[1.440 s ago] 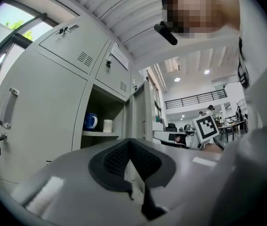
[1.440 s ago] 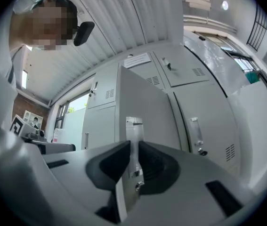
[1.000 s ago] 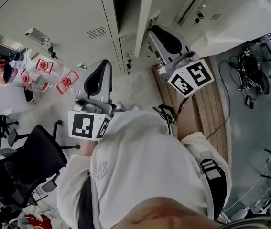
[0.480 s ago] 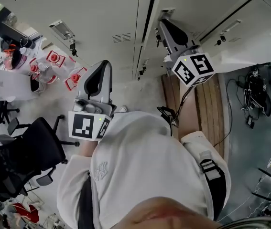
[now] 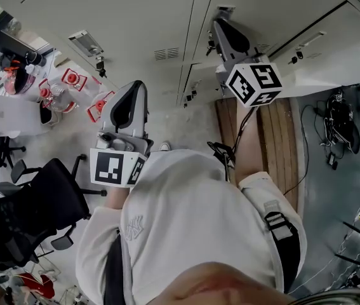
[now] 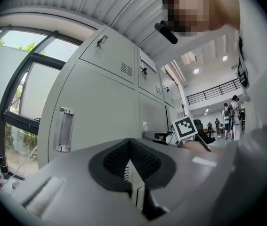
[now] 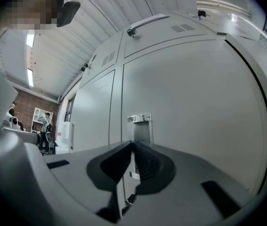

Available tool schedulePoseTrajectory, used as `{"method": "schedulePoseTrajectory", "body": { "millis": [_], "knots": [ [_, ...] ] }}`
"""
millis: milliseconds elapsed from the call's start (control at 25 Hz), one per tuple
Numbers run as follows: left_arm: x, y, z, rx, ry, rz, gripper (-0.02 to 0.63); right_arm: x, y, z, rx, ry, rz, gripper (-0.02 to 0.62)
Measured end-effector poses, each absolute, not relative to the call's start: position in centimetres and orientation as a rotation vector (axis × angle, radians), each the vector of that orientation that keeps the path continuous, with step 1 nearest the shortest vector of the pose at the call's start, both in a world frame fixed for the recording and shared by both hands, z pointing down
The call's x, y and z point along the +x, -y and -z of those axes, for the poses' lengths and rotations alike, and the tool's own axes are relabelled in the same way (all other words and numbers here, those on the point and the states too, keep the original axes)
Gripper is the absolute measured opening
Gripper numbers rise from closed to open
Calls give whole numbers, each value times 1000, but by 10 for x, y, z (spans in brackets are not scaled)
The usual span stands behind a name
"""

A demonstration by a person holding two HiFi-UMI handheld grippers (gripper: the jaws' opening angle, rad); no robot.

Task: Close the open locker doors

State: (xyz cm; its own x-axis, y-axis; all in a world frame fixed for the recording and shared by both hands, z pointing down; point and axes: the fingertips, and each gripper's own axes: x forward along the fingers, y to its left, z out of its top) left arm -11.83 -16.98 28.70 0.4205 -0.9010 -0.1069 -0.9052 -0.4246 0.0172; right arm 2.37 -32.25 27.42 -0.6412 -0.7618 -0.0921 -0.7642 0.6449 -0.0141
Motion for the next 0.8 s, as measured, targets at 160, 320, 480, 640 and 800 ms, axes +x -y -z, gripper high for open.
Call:
{"method": "schedulePoseTrajectory", "body": {
  "millis": [160,320,480,640,800],
  "knots": [
    [-115,169,-288,-2628,-1642,-156,-15,24,323,-276,-1350,-2746,-44,26],
    [-112,165,-286,-2638,-1625,-158,-15,28,316,-270,-1471,-2704,-113,26],
    [-103,158,-285,-2657,-1594,-160,-15,41,280,-252,-1512,-2653,-243,26],
    [-85,150,-285,-2690,-1541,-170,-15,49,221,-249,-1445,-2673,-278,21],
    [-59,137,-290,-2729,-1480,-168,-15,63,171,-274,-1411,-2694,-150,17]
  ]
}}
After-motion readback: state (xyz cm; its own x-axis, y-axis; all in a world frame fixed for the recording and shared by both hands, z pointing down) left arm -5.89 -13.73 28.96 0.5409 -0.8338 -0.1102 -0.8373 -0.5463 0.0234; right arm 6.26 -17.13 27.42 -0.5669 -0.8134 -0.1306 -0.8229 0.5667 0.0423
